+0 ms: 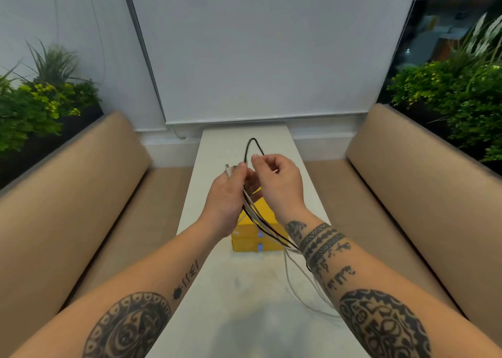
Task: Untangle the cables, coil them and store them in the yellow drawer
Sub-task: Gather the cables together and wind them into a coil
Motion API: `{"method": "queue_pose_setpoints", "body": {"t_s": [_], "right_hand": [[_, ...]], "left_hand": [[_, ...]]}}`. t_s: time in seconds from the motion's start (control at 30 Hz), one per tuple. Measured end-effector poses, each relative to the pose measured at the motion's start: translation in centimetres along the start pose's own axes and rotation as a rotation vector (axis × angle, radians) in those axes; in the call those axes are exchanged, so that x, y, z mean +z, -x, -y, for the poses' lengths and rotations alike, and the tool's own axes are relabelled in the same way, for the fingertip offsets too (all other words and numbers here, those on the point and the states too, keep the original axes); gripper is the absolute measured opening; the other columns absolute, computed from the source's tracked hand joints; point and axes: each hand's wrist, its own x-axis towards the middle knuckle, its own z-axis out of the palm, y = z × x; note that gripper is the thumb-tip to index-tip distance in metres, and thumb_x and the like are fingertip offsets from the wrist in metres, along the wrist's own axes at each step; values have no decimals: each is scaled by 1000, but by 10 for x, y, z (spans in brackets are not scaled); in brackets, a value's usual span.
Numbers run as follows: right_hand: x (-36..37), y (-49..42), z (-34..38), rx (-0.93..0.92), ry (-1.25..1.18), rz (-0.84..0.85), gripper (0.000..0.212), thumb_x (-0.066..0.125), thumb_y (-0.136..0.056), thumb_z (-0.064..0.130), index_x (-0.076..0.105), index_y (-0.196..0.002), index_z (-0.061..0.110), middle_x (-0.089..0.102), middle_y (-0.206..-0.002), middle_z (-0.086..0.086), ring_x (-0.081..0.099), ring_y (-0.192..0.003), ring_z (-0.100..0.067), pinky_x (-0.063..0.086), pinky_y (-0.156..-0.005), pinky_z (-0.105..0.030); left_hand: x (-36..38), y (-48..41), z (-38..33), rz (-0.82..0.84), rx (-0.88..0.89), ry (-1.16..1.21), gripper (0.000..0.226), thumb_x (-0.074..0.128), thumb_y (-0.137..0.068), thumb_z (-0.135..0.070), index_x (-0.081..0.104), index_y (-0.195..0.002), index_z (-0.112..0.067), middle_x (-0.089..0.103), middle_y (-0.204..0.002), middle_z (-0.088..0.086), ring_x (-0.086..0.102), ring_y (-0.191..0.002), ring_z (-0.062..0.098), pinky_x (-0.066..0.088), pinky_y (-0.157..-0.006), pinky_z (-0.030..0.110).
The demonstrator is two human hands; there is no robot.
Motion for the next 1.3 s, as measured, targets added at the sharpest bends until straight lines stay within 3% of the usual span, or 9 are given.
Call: {"method": "queue_pose_setpoints", "body": {"t_s": [0.1,0.2,0.27,0.47,0.73,0.87,1.03,1.17,1.3], "right_hand": [[-11,-16,25,251,8,236,54,55,-84,71,74,-92,21,71,-91,1,66,-84,-20,55,-80,-38],[-20,-23,38,433,-144,467,39,60,-96,48,68,-105,11,71,-85,-1,61,-57,-14,50,-58,-28],[-19,-27,39,494,-259,528,28,57,-101,36,63,-109,10,74,-87,0,66,-67,-17,50,-62,-32],[-8,-52,32,669,-660,226,20,34,-108,21,48,-95,17,47,-63,2,39,-38,-11,41,-51,-25],[-21,-77,-1,640,-721,-78,41,24,-102,11,43,-138,13,53,-76,-3,26,-42,-10,24,-38,-19],[-23,-70,-10,584,-746,-28,29,34,-107,23,56,-123,12,48,-66,3,26,-43,-9,23,-39,-22],[-29,-64,-3,512,-771,56,34,35,-106,46,50,-92,19,32,-56,6,19,-46,-8,16,-39,-22],[-42,-61,-5,485,-664,112,25,40,-104,33,46,-85,18,36,-55,6,20,-44,-9,17,-36,-22],[-43,-45,-9,320,-186,359,27,43,-102,32,57,-87,14,46,-59,0,24,-43,-12,17,-40,-22]], "left_hand": [[3,6,1,84,8,-177,41,40,-108,-26,59,-99,9,75,-90,12,74,-92,23,60,-87,42],[1,9,-1,135,14,-226,33,38,-108,-22,56,-95,2,76,-86,9,75,-90,27,61,-83,39],[-2,10,-1,151,9,-281,29,38,-108,-20,53,-89,-4,71,-76,16,75,-84,32,61,-77,37],[-23,16,15,171,-43,-507,30,39,-106,-21,47,-79,-12,53,-59,18,76,-75,34,53,-61,23],[-58,19,35,67,-114,-411,30,40,-106,-23,59,-92,-3,41,-48,7,70,-64,41,58,-82,51],[-63,17,36,-52,-142,-256,30,42,-106,-25,59,-101,-1,45,-50,6,65,-58,37,59,-78,52],[-67,9,43,-293,-173,-25,19,42,-105,-23,49,-97,-8,76,-90,18,70,-58,34,61,-71,50],[-76,2,49,-442,-156,169,19,45,-105,-22,48,-96,-5,74,-77,18,74,-79,39,61,-78,50],[-74,-8,48,-482,-130,248,25,43,-107,-32,46,-91,-13,40,-53,-2,45,-43,14,53,-59,34]]}}
